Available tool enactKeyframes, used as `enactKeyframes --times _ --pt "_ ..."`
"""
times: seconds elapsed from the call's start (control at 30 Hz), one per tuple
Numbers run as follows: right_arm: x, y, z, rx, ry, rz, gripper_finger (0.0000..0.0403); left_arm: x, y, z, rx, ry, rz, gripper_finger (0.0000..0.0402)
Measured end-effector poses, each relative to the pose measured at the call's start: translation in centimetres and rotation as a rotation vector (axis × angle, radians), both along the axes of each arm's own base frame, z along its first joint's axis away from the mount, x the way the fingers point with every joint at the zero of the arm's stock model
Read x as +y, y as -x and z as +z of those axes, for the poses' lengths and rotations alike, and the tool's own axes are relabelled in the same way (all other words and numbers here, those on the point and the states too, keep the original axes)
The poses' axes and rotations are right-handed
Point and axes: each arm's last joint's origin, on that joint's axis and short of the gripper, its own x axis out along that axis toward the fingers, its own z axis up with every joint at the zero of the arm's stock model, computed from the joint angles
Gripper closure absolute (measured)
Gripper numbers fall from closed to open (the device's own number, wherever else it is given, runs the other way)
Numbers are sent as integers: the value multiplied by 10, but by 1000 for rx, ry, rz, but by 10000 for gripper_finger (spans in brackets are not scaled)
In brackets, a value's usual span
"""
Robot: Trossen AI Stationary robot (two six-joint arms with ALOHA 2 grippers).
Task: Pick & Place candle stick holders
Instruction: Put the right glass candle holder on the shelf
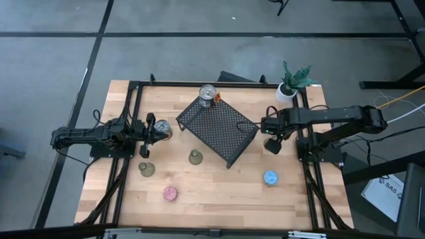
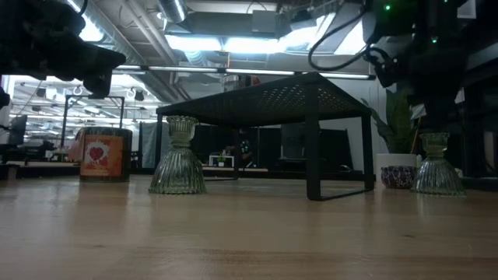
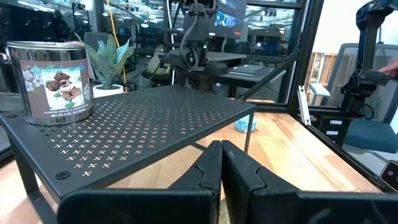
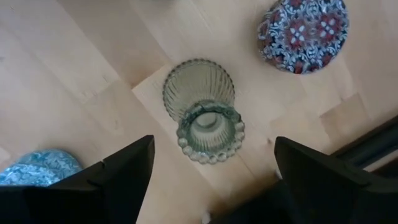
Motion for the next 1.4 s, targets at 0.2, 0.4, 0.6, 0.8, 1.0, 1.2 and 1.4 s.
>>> enactKeyframes --times 0.2,0.4,0.6,0.8,1.0,1.2,1.4 --pt "0 0 -12 -20 -6 1 68 0 0 0 0 0 0 400" --pt "0 1 -15 -13 -3 3 68 0 0 0 0 0 0 400" --pt "-3 1 -20 -26 5 -15 68 0 0 0 0 0 0 400" --pt "-4 2 -25 -22 -2 -22 68 0 0 0 0 0 0 400" --pt "-5 1 -26 -39 -2 -22 68 0 0 0 0 0 0 400" --pt "-5 0 -26 -45 -1 -26 90 0 0 0 0 0 0 400" --pt "-5 1 -26 -44 -1 -27 123 0 0 0 0 0 0 400"
